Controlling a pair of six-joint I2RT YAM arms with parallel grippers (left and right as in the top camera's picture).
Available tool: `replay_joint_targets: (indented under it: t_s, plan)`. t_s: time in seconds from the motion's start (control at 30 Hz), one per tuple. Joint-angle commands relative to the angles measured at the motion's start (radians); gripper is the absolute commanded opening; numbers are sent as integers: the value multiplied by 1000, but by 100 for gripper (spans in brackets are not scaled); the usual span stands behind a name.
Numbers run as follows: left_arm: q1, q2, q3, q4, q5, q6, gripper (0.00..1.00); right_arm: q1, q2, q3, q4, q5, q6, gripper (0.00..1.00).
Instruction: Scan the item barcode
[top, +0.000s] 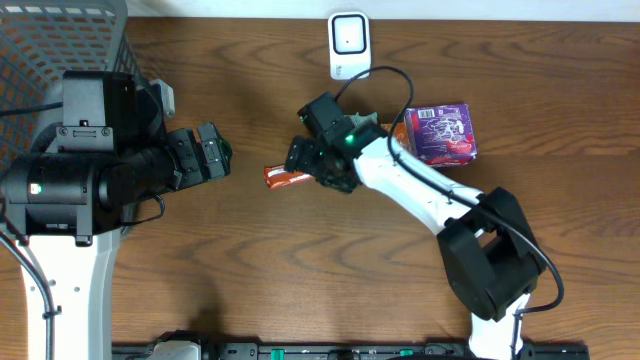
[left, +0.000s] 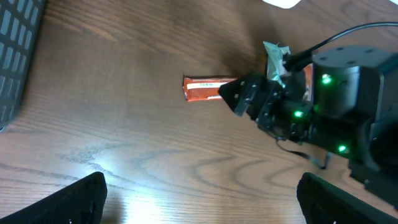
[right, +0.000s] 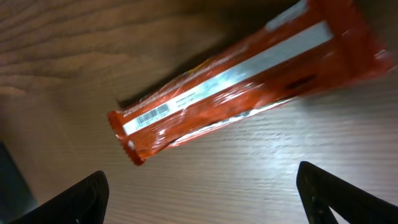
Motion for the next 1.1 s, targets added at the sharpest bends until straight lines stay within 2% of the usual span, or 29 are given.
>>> replay_joint_targets:
  t_s: [0.0,0.3,0.37,0.47,0.7,0.8,0.83,0.87,0.93,1.07]
  plan:
    - [-3,1,16,0,4,10,98,30,42,-8,20,48,112,91]
    - [-3,1,16,0,4,10,98,35,116,-8,32,95,196,87]
    - [-3,1,16,0,4,10,98,35,126,-8,42,100,196,84]
    - [-3,1,16,0,4,10,98,35,142,-8,87,105,190,72]
    - [-3,1,16,0,4,10,98,35,211,-8,225,103,172,65]
    - [-3,1,16,0,4,10,98,35,238,-8,257,103,126,52]
    - [-3,1,16,0,4,10,98,33,246,-8,256,103,109,36]
    - [-3,1,16,0,4,10,98,32,247,-8,256,101,97,31]
    - [-3,1,16,0,4,10,98,27,246,-8,257,87,61,2]
    - [-3,1,16,0,4,10,98,18,237,-6,266,34,-2,1]
